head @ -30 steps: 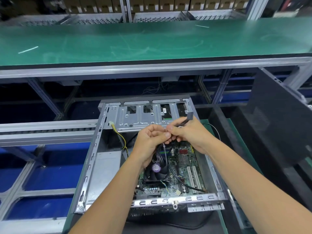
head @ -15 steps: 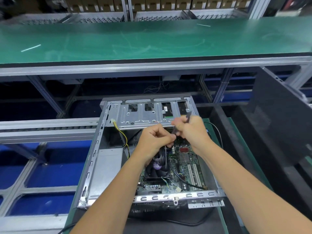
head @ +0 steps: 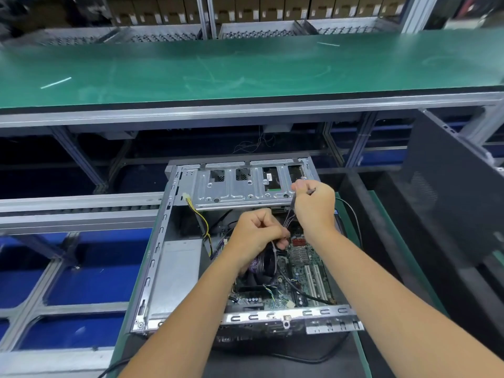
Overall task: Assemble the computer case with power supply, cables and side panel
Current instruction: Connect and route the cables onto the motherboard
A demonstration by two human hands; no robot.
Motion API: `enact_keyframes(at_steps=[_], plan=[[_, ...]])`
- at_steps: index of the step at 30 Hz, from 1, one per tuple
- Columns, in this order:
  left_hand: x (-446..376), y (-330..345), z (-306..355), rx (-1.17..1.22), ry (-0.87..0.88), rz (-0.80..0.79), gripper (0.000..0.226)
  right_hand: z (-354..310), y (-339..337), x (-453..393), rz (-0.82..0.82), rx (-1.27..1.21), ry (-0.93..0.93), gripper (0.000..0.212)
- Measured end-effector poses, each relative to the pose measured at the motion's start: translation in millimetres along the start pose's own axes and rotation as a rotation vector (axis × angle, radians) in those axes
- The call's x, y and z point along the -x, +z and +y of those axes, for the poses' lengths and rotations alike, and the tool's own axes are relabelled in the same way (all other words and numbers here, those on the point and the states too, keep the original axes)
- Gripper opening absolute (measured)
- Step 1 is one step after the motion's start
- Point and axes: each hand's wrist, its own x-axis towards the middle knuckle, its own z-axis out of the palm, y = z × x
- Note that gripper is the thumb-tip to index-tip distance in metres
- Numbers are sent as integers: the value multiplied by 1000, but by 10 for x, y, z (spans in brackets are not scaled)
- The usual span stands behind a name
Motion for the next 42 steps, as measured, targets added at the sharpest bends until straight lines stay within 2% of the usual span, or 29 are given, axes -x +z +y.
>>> enact_keyframes(at_steps=[2,4,7,10,13,15,21,27,30,33,35,38,40,42], plan=[[21,9,-24,-19,-16,-45,34,34,-11,41,39,-7,12,29],[14,6,-13,-18,-39,-76,33,55,-42,51,2,-46,17,31],[-10,-10,13,42,-82,-74,19,66,-139,43,-191,-105,41,15],[-16,-11,21,49,-75,8,8,63,-237,52,-394,-180,92,10],[10,6,26,47,-37,53,5,24,-321,61,-516,-322,188,23],[17,8,22,50,-28,54,6,6,-332,72,-477,-355,218,29],[78,13,-1,13,-49,-88,12,-38,-265,9,-137,-312,174,34],[115,28,-1,-38,-78,-172,19,64,-156,67,161,-118,-70,24],[107,37,1,-125,-103,-235,24,74,-166,27,190,-43,-151,24],[87,28,30,-263,-100,-297,21,107,-212,-15,46,23,-132,30],[91,52,36,-224,-93,-279,18,76,-251,-46,-91,-13,-99,28],[74,99,15,-154,-67,-198,14,-2,-339,-74,-324,-57,-28,13],[64,107,7,-139,-64,-176,13,-26,-381,-89,-476,-42,19,13],[66,95,6,-161,-64,-186,13,-51,-402,-100,-526,-34,49,12]])
